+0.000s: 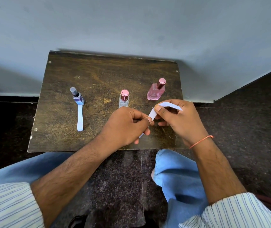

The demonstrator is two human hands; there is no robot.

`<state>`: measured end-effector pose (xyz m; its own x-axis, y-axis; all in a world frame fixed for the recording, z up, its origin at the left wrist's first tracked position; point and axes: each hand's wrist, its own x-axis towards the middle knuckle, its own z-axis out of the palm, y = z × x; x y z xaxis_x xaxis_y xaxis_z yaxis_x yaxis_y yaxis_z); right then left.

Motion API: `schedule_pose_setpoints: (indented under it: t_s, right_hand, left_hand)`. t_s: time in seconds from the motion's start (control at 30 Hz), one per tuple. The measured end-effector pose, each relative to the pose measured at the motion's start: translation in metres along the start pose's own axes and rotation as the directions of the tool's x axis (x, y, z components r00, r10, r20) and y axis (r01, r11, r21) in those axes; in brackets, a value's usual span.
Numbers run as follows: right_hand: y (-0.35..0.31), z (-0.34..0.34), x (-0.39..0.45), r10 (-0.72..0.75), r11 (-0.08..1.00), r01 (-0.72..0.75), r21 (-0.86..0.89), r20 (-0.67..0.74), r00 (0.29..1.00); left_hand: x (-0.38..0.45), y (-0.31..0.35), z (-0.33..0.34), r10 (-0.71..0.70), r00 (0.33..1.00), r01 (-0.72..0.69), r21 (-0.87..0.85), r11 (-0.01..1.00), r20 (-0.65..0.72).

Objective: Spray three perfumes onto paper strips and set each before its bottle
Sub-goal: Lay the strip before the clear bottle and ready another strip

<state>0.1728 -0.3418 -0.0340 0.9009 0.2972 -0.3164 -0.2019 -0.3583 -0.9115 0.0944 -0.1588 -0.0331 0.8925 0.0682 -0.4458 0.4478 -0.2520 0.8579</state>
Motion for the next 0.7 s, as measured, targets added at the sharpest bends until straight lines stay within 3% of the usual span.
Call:
schedule_pose_setpoints:
  t_s: [0.17,0.33,0.7]
  right_hand:
    - [-0.001,0.004,0.000,0.030,1.000,-0.030,0.000,-0.007,1.000]
    - [-0.005,-0.031,0.007,0.085,0.990,-0.063,0.123,-0.184,0.979]
    - [-0.004,-0.034,0.007,0.060,0.993,-0.042,0.113,-0.167,0.984]
  left_hand:
    - [-0.001,0.001,-0.001,0.007,1.000,-0.007,0.026,1.000,-0.010]
    - [-0.014,-0.006,0.005,0.000,0.999,-0.001,0.015,1.000,0.048]
    - [-0.006,-0.006,0.006,0.064,0.998,-0.063,-0.079,0.995,0.004]
